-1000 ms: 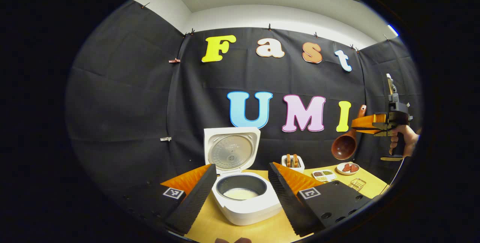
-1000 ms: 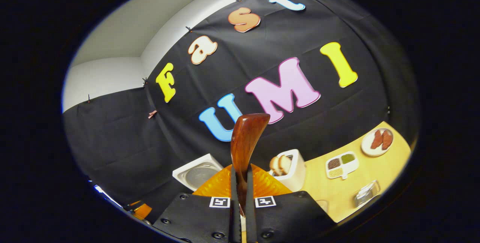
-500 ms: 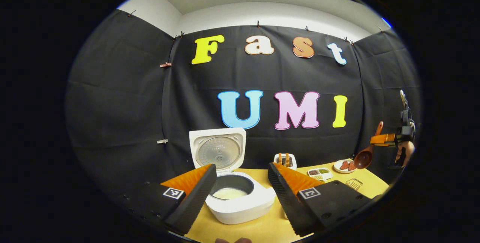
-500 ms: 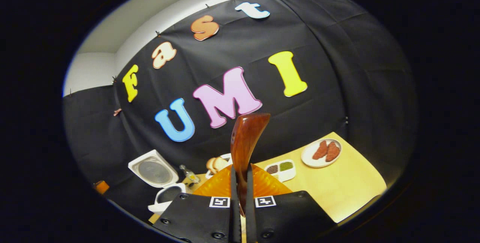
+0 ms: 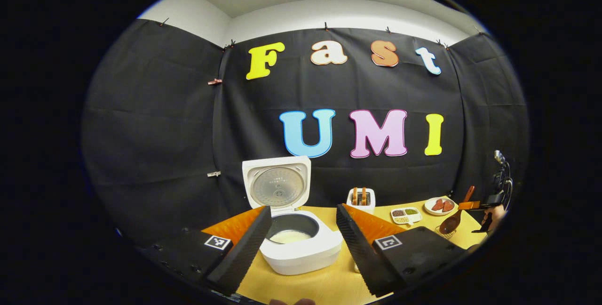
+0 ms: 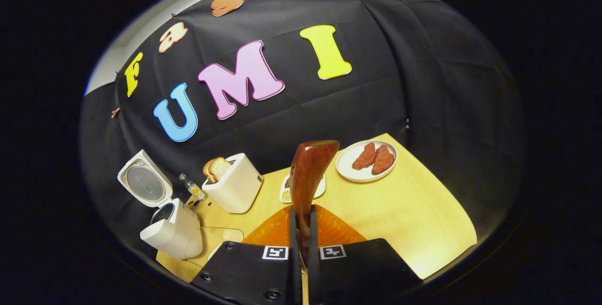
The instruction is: Close the left gripper, press the button to open the rice cooker; take a wooden spoon from the chopstick holder with the right hand, scoop a spoonful of rice and pour it into the rice cooker, then put the wooden spoon back into the chopstick holder.
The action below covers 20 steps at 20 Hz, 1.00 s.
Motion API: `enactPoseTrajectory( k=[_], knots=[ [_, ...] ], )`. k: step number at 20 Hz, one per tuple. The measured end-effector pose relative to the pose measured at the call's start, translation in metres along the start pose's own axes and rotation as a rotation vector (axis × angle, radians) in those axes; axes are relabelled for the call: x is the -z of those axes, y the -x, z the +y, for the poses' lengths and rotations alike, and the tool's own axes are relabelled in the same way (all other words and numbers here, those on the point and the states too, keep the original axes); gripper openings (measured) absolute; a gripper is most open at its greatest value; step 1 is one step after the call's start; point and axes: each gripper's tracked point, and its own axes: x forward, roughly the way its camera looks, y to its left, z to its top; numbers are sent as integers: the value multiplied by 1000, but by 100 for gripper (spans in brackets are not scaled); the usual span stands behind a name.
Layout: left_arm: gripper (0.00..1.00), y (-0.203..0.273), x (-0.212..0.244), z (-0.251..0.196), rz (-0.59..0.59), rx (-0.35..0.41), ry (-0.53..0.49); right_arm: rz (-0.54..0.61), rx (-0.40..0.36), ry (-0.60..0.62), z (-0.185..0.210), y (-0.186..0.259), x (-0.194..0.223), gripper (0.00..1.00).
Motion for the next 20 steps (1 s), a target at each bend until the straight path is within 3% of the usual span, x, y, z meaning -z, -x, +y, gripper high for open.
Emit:
enactPoseTrajectory(
  k=[1,8,12,13,14,15,16,18,20],
  knots=[
    [95,2,0,2,6,-10,-8,7,17,12,-5,-4,8,10],
    [95,10,1,13,29,-53,-36,72,77,-54,-28,-24,42,10],
    [95,8,1,13,29,-45,-39,88,112,-100,-37,-25,50,16],
    [95,7,0,13,28,-40,-35,81,123,-102,-38,-24,47,22],
    [95,5,1,13,26,-33,-31,74,136,-104,-41,-21,45,18],
    [95,4,0,12,22,-24,-29,68,148,-105,-42,-17,43,38],
    [95,1,-1,12,17,-13,-25,64,158,-108,-43,-12,41,43],
    [96,-3,-3,13,5,12,-12,61,187,-86,-48,0,41,75],
    [96,-6,-6,16,-8,34,-5,28,230,-33,-54,14,34,81]
  ],
)
